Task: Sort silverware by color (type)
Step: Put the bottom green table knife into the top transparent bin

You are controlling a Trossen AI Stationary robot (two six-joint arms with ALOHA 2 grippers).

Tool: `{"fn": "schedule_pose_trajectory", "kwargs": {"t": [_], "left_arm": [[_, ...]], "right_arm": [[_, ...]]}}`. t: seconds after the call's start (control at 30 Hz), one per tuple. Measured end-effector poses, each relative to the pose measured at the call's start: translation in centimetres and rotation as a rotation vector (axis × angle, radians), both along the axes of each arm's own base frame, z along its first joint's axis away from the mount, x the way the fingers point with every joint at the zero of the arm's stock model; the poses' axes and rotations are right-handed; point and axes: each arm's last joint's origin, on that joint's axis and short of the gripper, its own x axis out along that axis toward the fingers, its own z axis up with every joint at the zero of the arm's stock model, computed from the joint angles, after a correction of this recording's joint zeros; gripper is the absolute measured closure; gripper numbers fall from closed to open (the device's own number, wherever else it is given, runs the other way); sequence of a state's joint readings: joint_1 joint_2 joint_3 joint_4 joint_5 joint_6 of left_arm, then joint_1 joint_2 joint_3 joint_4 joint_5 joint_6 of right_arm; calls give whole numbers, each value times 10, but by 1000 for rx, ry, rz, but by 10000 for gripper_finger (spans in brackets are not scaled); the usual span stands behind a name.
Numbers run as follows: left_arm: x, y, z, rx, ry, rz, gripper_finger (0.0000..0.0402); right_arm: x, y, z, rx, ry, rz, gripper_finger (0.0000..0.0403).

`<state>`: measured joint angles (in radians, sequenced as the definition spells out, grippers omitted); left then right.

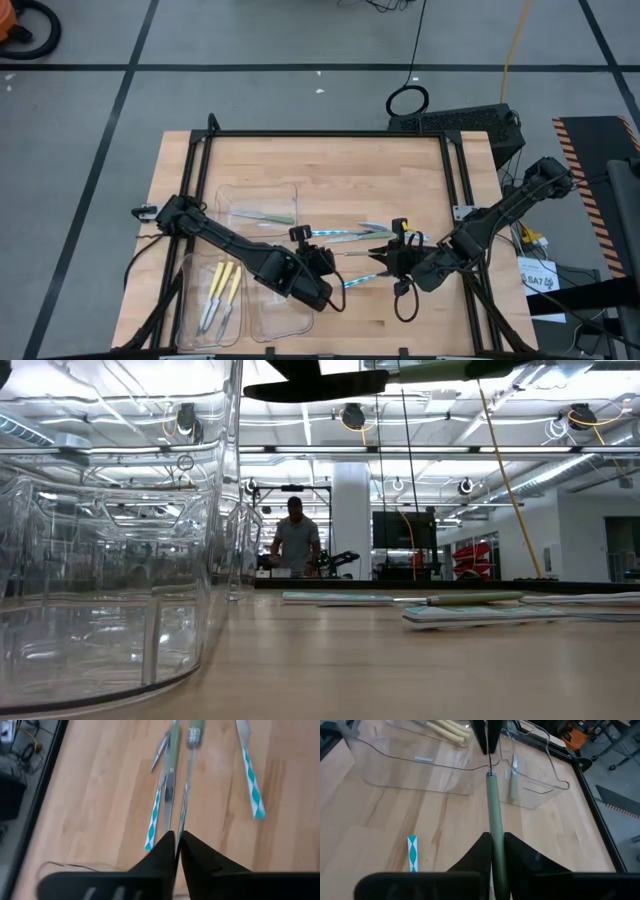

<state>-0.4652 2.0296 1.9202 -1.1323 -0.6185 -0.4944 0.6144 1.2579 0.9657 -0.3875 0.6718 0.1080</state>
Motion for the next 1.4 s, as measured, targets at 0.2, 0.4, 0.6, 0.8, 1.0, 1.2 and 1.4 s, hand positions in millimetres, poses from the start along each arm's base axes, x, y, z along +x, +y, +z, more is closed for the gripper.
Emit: {"fn": "schedule_pose_trajectory", "kwargs": {"t": [0.2,0.4,0.6,0.8,1.0,1.2,1.4], "left_arm": [[6,-1,-3,63,-60,28,258],[-6,-9,4,96,-108,74,199],[-36,-35,-4,186,-46,85,195],[-61,-78,-15,112,-70,51,195],[-78,-117,-15,-36,-144,-28,195],[-83,-132,-15,-152,-121,-84,195],[-79,-135,-29,-213,-20,-88,195]], "right_arm": [[-2,-2,0,-10,7,-14,376],[-16,-13,4,-10,28,-111,376],[-31,-35,0,56,58,-309,376],[-42,-59,0,143,54,-374,376],[-51,-94,19,307,52,-361,376],[-58,-113,20,404,117,-371,376],[-51,-115,19,388,202,-398,376]]}}
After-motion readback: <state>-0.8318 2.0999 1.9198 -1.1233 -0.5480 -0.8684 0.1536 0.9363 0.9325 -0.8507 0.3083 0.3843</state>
